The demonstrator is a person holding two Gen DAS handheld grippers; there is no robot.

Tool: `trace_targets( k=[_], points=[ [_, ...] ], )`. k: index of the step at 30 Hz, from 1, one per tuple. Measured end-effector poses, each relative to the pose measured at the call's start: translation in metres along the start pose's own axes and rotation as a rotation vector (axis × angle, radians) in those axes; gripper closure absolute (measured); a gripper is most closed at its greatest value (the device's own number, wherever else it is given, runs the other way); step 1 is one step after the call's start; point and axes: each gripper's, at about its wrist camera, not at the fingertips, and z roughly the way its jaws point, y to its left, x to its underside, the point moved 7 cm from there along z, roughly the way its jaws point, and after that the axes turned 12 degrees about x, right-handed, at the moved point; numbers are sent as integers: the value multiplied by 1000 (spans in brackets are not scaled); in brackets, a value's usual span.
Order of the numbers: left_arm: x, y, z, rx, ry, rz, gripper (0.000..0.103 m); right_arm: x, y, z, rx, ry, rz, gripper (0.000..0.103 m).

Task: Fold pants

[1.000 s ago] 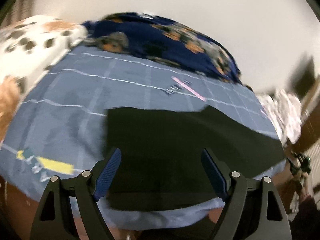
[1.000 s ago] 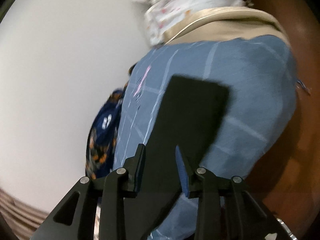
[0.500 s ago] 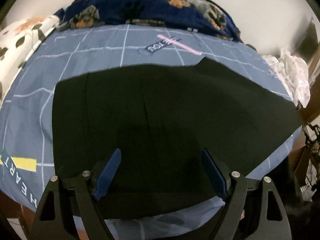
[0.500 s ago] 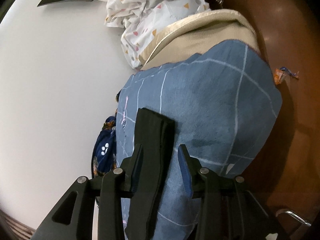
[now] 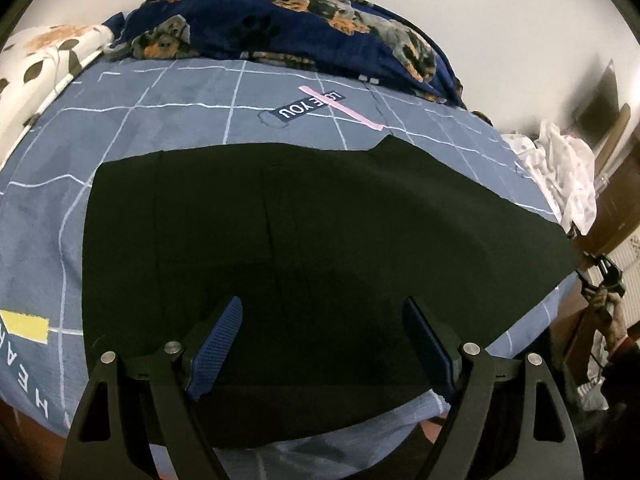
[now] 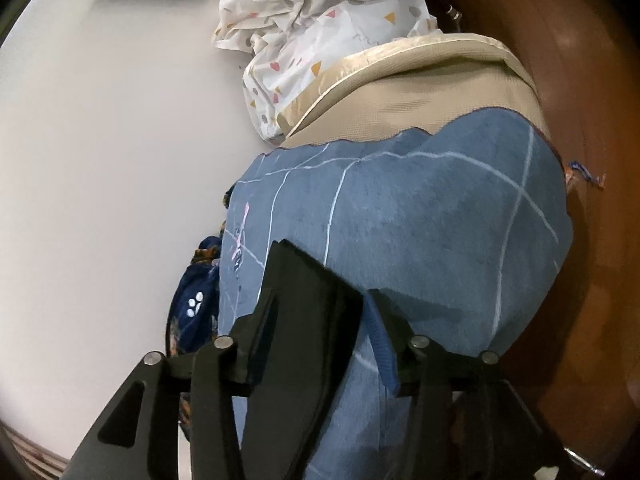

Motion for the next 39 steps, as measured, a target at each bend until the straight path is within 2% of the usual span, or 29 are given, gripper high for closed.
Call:
trace_targets(
  k=[2, 4, 6, 9, 20, 22, 23, 24, 25, 27, 31, 39],
  points=[
    [1, -1, 2, -7, 6, 2, 21, 2, 1, 2, -15, 11, 5, 58],
    [0, -2, 2, -9, 5, 5, 21, 13, 6, 9, -58, 62, 7, 56],
    [1, -2, 2, -8, 6, 2, 21, 30, 15, 17, -75, 120, -36, 56],
    [1, -3, 2, -10, 7, 1, 21, 43, 24, 23, -73, 157, -95, 56],
    [0, -5, 4, -16, 4, 11, 21, 41, 27, 31, -63, 150, -101, 59],
    [-1, -5, 5, -22, 6, 17, 21, 42, 27, 32, -40, 144, -110, 63],
    [-1, -5, 6, -24, 6, 16, 21, 42, 25, 32, -12, 139, -120, 72],
    [-1, -4, 6, -25, 6, 15, 21, 43, 22, 32, 18, 136, -129, 87],
    [-1, -5, 6, -25, 6, 15, 21, 43, 18, 33, 42, 135, -140, 95],
    [-1, -4, 7, -28, 8, 16, 21, 43, 16, 32, 23, 129, -139, 96],
    [0, -4, 9, -52, 15, 30, 21, 44, 20, 31, 64, 115, -174, 96],
    [0, -7, 13, -94, 30, 71, 21, 44, 25, 33, 80, 107, -163, 94]
  ],
)
